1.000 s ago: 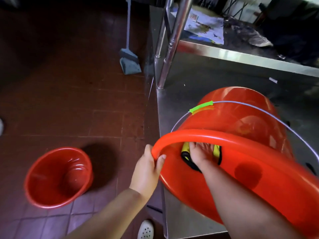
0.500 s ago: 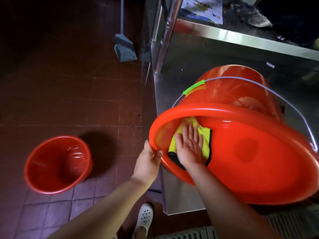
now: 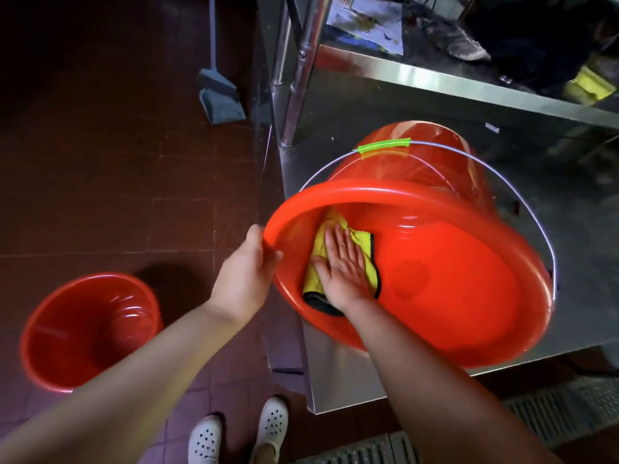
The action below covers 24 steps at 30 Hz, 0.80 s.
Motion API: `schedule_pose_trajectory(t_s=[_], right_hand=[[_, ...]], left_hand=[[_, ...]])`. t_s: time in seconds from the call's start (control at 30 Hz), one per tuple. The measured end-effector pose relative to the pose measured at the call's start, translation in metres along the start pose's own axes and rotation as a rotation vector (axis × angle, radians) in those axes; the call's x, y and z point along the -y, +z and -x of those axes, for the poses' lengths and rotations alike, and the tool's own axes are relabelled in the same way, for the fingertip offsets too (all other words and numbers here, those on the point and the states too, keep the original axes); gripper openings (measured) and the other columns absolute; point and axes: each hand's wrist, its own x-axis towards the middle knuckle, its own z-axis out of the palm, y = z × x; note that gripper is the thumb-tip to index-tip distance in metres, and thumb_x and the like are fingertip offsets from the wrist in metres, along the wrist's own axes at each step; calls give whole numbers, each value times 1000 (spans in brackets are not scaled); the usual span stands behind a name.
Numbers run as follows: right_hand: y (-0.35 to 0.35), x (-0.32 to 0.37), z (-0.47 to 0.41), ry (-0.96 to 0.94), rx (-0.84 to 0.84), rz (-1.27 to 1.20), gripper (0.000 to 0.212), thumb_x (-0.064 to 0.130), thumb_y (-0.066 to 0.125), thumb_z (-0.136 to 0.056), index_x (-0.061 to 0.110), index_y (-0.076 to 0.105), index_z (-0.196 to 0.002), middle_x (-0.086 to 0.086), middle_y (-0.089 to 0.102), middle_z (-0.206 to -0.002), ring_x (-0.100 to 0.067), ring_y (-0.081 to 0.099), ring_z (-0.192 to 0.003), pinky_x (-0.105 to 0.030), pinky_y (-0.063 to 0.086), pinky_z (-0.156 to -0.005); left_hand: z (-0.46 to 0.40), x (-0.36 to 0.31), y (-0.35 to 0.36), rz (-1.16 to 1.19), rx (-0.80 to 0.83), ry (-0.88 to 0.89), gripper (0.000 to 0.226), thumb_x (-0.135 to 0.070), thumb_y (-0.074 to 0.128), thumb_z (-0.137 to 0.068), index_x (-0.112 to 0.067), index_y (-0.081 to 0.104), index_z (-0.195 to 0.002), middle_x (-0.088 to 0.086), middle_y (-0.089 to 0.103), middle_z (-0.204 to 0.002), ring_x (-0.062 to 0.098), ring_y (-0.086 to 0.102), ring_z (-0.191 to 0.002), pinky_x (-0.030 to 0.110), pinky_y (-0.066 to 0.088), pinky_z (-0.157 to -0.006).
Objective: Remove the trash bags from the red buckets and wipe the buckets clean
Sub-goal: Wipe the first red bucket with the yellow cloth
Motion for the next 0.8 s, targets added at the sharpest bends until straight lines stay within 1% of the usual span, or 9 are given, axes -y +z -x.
schedule_pose_trajectory(t_s=[0.07, 0.2, 0.27, 0.37, 0.47, 0.53, 0.6, 0.7, 0.8], right_hand=[[-2, -12, -22, 18, 24, 30, 66, 49, 29, -97, 25, 0, -151, 0, 0, -160, -17, -3, -147, -37, 0, -118], [-6, -40, -62, 123, 34, 99, 64, 51, 29, -96, 23, 12, -151, 0, 8, -160, -17, 1, -147, -38, 0, -118], [-6, -48, -77, 151, 9, 134, 64, 54, 29, -95, 25, 16, -150, 1, 12, -159, -18, 4, -146, -39, 2, -117], [-5, -50, -88, 157, -1, 149, 64, 56, 27, -94, 27, 15, -150, 4, 11, -159, -17, 2, -146, -40, 2, -116], [-4, -36, -79, 186, 33, 117, 63, 55, 24, -96, 28, 9, -151, 4, 7, -160, -18, -1, -147, -41, 0, -117], [-2, -18, -62, 198, 33, 73, 64, 53, 26, -96, 27, 6, -151, 2, 4, -160, -20, -2, -147, -41, -1, -117], [6, 7, -28, 159, -3, 48, 67, 54, 27, -95, 25, 5, -152, -1, 5, -160, -22, 0, -147, -42, 0, -118], [16, 40, 30, 79, -67, 24, 72, 57, 20, -88, 24, 10, -151, -3, 11, -159, -22, 6, -147, -44, 6, -118], [16, 43, 49, 60, -34, 9, 73, 58, 18, -86, 27, 6, -151, 1, 6, -159, -18, 0, -147, -41, 2, -118]], left_hand=[[-3, -1, -8, -3, 6, 48, 25, -26, 54, -93, -39, 35, -82, -8, 50, -65, 6, 50, -59, 31, 36, -59], [-4, 5, -10, -28, 3, 118, 22, -33, 52, -93, -46, 36, -85, -11, 50, -65, -1, 53, -64, 16, 35, -55], [-3, 13, -5, 33, -27, 108, 20, -30, 52, -93, -45, 39, -93, -10, 58, -76, -3, 57, -72, 13, 41, -62], [1, 33, 15, 180, 6, -57, 20, -17, 54, -93, -18, 45, -111, 2, 64, -104, 13, 63, -97, 31, 51, -84], [17, 46, 44, 295, 168, -303, 9, -17, 49, -96, -15, 44, -103, -5, 63, -97, 18, 63, -100, 37, 51, -91], [21, 49, 58, 488, 142, -411, 8, -14, 45, -98, -20, 42, -101, -4, 59, -99, 18, 63, -97, 37, 52, -90], [21, 52, 65, 553, 65, -419, 11, -13, 44, -98, -23, 42, -102, 5, 59, -106, 19, 63, -96, 38, 53, -87], [24, 60, 73, 384, -1, -337, 21, -18, 48, -97, -19, 41, -117, 0, 58, -108, 18, 58, -100, 27, 45, -84], [26, 56, 75, 309, -56, -302, 19, -21, 48, -97, -25, 38, -112, -10, 56, -98, 17, 55, -97, 19, 37, -74]])
